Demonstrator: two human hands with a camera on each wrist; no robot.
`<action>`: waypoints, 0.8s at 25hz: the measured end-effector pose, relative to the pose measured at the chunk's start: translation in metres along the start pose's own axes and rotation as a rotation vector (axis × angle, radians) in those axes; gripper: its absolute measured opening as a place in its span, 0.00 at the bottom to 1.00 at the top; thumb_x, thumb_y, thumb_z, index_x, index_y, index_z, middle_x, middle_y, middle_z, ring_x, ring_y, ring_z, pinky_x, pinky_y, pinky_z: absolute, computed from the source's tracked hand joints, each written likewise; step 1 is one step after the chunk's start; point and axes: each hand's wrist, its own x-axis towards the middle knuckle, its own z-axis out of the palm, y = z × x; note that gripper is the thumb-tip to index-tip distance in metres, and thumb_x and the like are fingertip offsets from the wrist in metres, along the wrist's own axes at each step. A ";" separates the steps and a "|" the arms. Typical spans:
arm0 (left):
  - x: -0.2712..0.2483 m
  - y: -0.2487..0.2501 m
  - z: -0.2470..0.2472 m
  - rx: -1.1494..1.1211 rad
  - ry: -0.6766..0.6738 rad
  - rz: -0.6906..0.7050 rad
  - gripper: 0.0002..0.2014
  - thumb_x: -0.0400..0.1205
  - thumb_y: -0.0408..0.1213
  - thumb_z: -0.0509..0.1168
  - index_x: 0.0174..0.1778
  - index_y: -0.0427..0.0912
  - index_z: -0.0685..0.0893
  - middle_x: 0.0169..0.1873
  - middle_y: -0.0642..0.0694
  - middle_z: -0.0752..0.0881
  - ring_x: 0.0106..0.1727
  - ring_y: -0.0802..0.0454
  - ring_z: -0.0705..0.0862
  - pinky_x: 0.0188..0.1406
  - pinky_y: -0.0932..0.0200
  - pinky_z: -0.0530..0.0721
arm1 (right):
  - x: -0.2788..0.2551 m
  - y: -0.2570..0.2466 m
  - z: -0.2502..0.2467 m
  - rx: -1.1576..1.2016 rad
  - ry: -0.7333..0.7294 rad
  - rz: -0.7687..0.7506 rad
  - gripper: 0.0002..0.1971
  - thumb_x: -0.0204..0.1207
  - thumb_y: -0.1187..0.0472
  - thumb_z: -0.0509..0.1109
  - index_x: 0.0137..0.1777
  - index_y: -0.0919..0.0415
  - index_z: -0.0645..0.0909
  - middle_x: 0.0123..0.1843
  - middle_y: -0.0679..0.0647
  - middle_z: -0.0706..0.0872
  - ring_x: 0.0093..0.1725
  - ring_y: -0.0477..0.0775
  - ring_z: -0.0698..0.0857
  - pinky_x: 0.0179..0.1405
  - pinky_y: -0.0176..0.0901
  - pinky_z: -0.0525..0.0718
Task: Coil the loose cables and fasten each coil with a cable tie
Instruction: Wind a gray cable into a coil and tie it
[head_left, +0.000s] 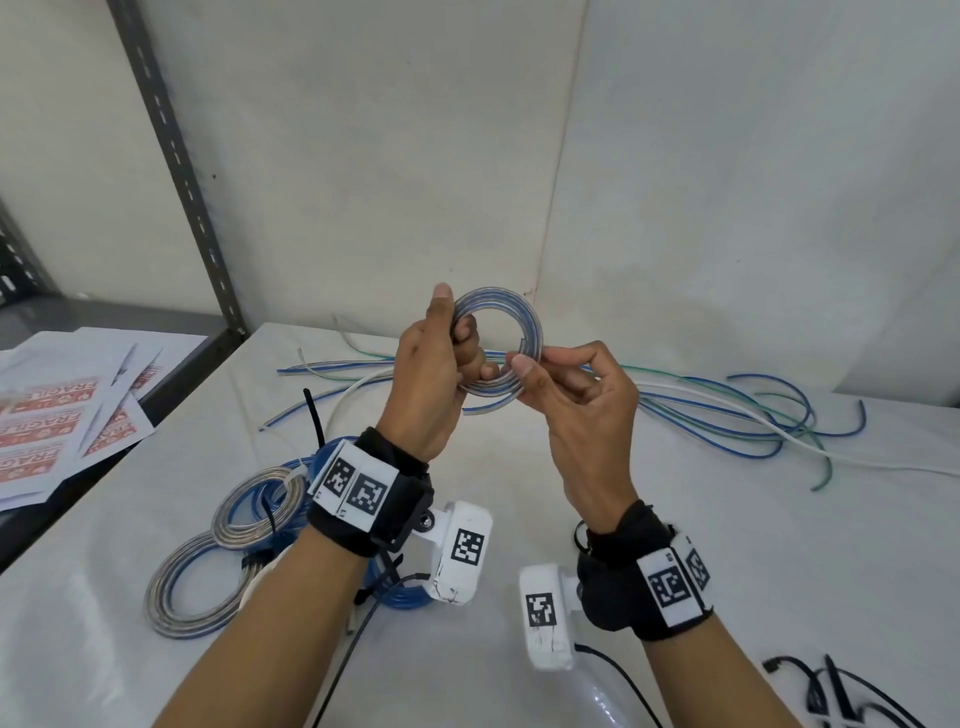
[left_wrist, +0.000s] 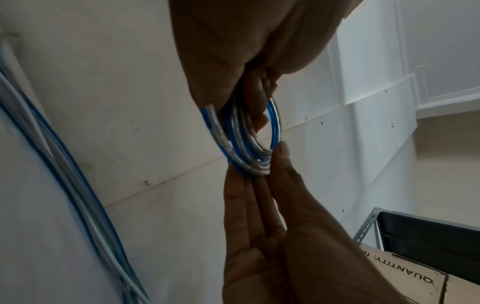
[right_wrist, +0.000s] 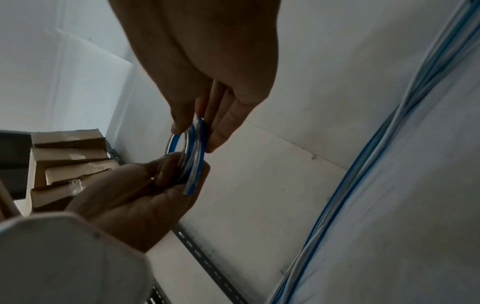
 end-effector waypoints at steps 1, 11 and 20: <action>-0.001 -0.003 0.001 -0.007 -0.005 -0.009 0.24 0.94 0.50 0.49 0.32 0.44 0.67 0.24 0.50 0.55 0.21 0.55 0.57 0.29 0.59 0.75 | 0.000 0.000 0.000 -0.004 0.023 -0.008 0.09 0.74 0.71 0.80 0.46 0.65 0.80 0.45 0.64 0.94 0.50 0.64 0.94 0.47 0.50 0.92; 0.003 0.010 -0.015 0.384 -0.286 -0.194 0.22 0.91 0.53 0.56 0.33 0.45 0.70 0.25 0.50 0.57 0.23 0.52 0.59 0.38 0.57 0.82 | 0.021 -0.016 -0.033 -0.198 -0.178 -0.048 0.06 0.73 0.70 0.80 0.44 0.62 0.87 0.42 0.59 0.94 0.41 0.57 0.93 0.45 0.52 0.92; 0.000 0.010 -0.020 0.590 -0.274 0.015 0.24 0.86 0.52 0.62 0.23 0.52 0.73 0.32 0.40 0.57 0.28 0.51 0.58 0.33 0.58 0.77 | 0.026 -0.029 -0.041 -0.190 -0.045 -0.104 0.03 0.76 0.68 0.78 0.49 0.65 0.89 0.41 0.61 0.94 0.42 0.61 0.94 0.41 0.47 0.92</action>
